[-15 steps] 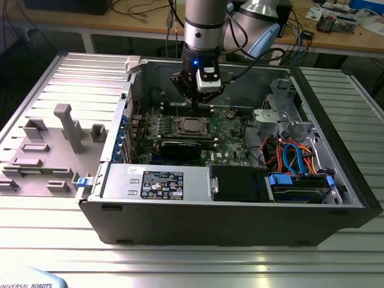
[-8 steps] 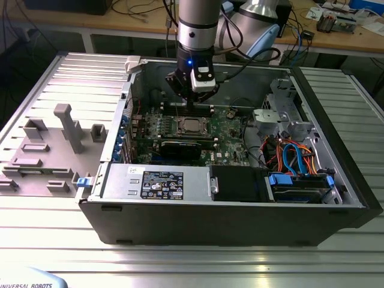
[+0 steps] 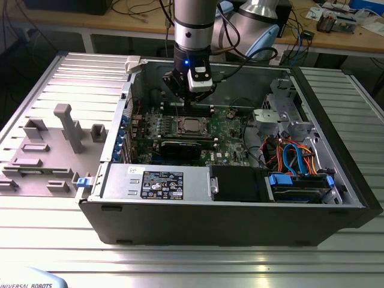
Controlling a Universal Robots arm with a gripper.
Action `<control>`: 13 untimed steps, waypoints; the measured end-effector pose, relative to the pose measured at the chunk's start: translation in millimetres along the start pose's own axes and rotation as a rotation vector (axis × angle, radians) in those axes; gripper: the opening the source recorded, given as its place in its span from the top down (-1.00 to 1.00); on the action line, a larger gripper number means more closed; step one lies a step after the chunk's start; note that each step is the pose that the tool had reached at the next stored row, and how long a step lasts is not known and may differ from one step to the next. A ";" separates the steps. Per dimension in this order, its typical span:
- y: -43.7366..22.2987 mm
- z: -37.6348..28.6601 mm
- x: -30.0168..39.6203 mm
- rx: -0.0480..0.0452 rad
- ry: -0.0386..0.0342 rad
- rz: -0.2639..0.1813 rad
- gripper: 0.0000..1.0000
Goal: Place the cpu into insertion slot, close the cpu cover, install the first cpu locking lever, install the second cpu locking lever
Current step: 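Install the first cpu locking lever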
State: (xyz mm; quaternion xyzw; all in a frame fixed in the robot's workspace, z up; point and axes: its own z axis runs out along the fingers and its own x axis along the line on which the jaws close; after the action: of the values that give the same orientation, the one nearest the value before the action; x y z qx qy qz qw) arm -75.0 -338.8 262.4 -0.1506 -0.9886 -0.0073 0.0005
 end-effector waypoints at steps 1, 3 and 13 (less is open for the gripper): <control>0.0 0.0 0.0 -0.0002 0.0000 0.000 0.79; 0.0 0.0 0.0 -0.0004 0.0001 0.000 0.79; 0.0 -3.0 0.0 -0.0004 0.0008 -0.036 0.79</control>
State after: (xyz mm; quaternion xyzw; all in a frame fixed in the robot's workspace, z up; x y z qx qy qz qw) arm -75.0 -338.8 265.5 -0.1329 -0.9911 -0.0076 0.0007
